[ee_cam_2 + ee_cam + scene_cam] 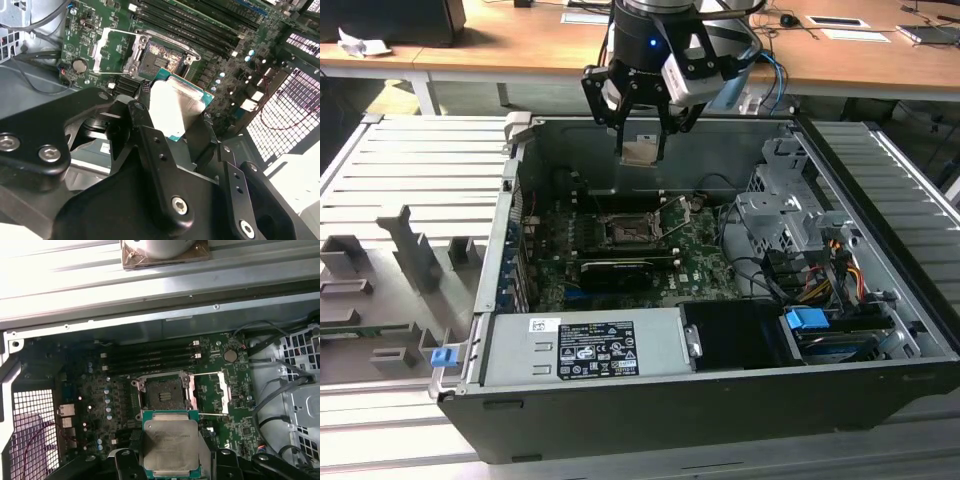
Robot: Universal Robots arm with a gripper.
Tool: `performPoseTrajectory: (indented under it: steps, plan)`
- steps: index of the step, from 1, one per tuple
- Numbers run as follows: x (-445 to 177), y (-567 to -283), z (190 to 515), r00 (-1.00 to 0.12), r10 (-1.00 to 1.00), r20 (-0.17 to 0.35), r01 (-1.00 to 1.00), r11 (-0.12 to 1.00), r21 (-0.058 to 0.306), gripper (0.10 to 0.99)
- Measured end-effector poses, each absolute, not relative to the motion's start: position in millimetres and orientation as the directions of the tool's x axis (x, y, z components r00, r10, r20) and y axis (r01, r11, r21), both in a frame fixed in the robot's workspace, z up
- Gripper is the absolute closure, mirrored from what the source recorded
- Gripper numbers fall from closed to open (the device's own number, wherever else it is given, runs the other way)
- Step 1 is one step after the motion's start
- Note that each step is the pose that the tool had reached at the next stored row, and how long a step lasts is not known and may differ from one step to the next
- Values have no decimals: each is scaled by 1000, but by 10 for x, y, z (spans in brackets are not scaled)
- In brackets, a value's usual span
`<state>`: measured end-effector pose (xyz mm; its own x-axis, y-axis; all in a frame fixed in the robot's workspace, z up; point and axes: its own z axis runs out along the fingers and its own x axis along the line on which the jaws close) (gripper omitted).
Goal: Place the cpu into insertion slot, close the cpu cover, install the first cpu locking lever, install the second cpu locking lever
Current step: 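Place the cpu into insertion slot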
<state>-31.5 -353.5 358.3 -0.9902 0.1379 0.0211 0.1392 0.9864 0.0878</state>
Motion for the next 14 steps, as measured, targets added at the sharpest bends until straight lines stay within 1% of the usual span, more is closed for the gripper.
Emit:
performPoseTrajectory:
  steps: [14]
  plan:
    - [-315,-3535,3577,-980,198,21,199,976,88,557]
